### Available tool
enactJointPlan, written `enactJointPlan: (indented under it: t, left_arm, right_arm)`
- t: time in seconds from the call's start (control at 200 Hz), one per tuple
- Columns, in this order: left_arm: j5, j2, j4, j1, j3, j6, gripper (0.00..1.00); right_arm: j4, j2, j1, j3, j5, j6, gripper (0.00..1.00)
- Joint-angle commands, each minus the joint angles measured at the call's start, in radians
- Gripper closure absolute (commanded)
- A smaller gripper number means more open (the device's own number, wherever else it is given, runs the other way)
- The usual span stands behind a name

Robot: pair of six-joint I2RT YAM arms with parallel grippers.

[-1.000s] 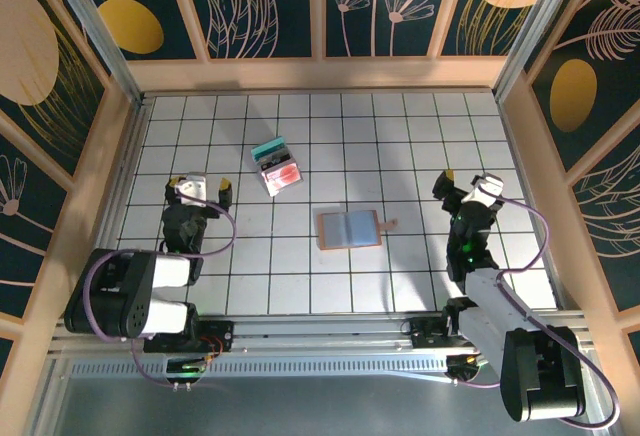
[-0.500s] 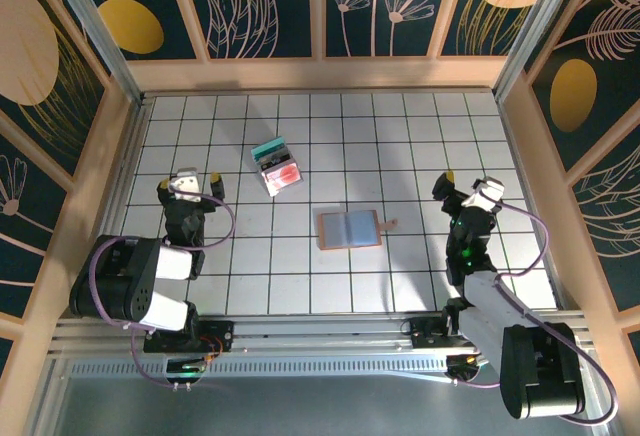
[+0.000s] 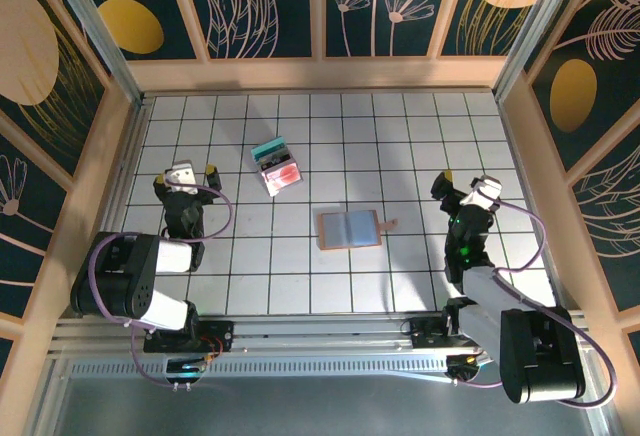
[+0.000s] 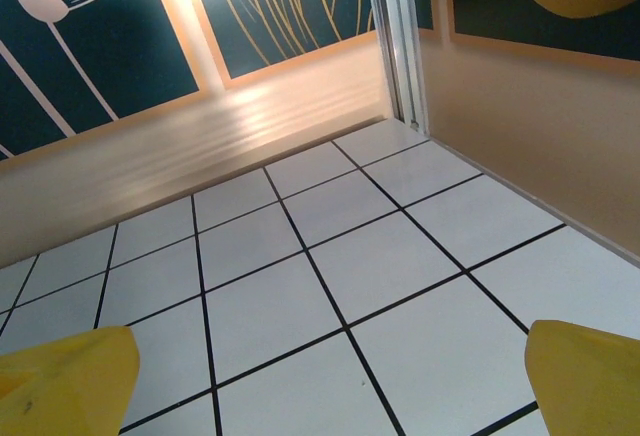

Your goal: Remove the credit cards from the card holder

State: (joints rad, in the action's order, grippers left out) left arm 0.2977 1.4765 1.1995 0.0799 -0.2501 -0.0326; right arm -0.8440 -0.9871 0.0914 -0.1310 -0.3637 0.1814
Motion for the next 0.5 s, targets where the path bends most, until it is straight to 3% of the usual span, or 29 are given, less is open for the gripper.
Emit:
enactJointPlan:
  t: [0.0,0.255,0.375,0.445,0.495]
  left_arm:
    - [0.014,0.008,0.007,-0.006,-0.014,-0.028,0.01]
    - [0.010,0.010,0.002,-0.008,-0.018,-0.027,0.01]
    - [-0.091,0.010,-0.011,-0.025,-0.021,-0.014,0.01]
    - [-0.132,0.023,0.044,-0.037,0.011,-0.011,0.01]
    - [-0.137,0.069,0.173,-0.040,0.040,-0.015,0.01]
  right_arm:
    - [-0.056,-0.001,-0.008,-0.007,0.005,-0.005,0.01]
    - [-0.053,0.024,-0.009,-0.003,0.003,-0.035,0.01]
    - [-0.073,0.009,-0.010,-0.003,0.013,-0.068,0.01]
    - [-0.098,-0.008,-0.012,-0.001,0.020,-0.083,0.01]
    - [-0.124,-0.025,-0.014,0.000,0.027,-0.090,0.01]
